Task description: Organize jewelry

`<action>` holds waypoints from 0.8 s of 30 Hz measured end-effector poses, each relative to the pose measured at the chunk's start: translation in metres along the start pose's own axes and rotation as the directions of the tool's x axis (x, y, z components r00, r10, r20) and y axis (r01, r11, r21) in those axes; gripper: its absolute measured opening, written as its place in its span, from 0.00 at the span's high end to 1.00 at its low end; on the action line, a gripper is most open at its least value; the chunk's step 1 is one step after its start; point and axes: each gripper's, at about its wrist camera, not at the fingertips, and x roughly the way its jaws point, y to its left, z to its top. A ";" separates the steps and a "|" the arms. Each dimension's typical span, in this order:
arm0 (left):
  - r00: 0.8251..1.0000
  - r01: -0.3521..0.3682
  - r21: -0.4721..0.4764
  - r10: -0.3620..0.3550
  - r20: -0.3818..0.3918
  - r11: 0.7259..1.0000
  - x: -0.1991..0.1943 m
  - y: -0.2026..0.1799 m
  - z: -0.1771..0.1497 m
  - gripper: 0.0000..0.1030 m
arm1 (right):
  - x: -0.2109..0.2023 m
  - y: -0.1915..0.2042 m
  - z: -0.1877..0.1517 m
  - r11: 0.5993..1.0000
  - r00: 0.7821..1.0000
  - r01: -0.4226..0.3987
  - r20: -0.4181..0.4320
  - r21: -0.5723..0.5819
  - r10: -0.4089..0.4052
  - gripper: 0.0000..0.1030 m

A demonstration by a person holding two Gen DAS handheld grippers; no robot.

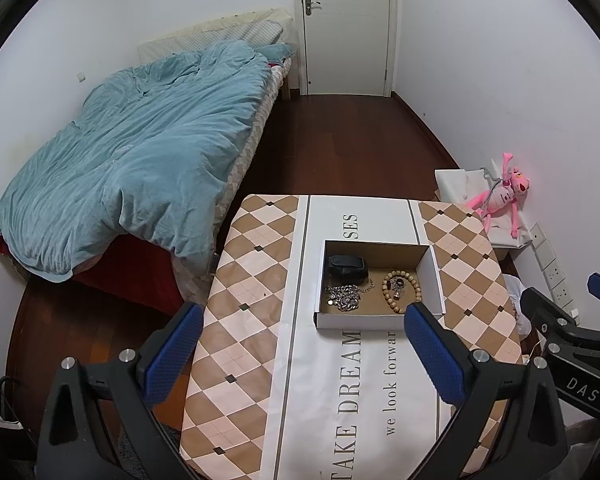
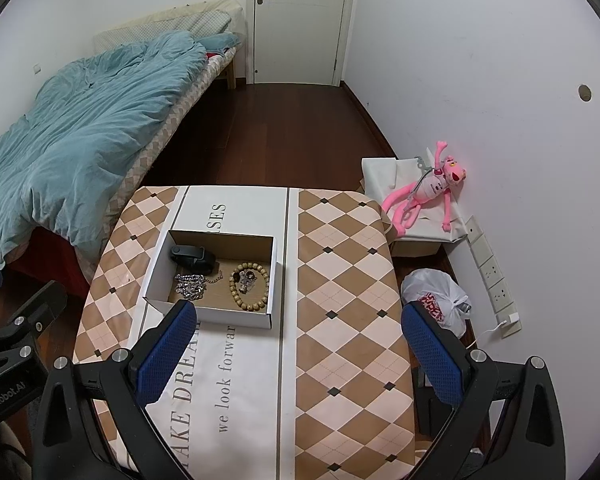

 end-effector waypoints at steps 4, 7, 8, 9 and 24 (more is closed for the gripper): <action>1.000 0.001 -0.001 -0.001 -0.001 1.000 0.000 0.000 0.000 0.00 | 0.000 0.000 0.000 1.000 1.000 0.000 0.001 0.000 0.000 0.00; 1.000 0.001 0.000 -0.001 -0.003 1.000 0.001 0.000 0.000 0.00 | 0.000 -0.001 0.000 1.000 1.000 -0.002 -0.004 0.003 0.002 0.00; 1.000 0.000 -0.001 0.000 -0.004 1.000 0.001 0.000 0.000 0.00 | 0.000 0.000 -0.001 1.000 1.000 -0.002 -0.005 0.002 0.002 0.00; 1.000 -0.001 -0.001 0.001 -0.003 1.000 0.001 0.000 0.000 0.00 | 0.000 0.001 -0.002 1.000 1.000 -0.001 -0.006 0.002 0.001 0.00; 1.000 0.000 -0.002 0.000 -0.005 1.000 0.002 0.001 -0.001 0.00 | 0.003 0.005 -0.005 1.000 1.000 -0.013 -0.018 -0.004 0.013 0.00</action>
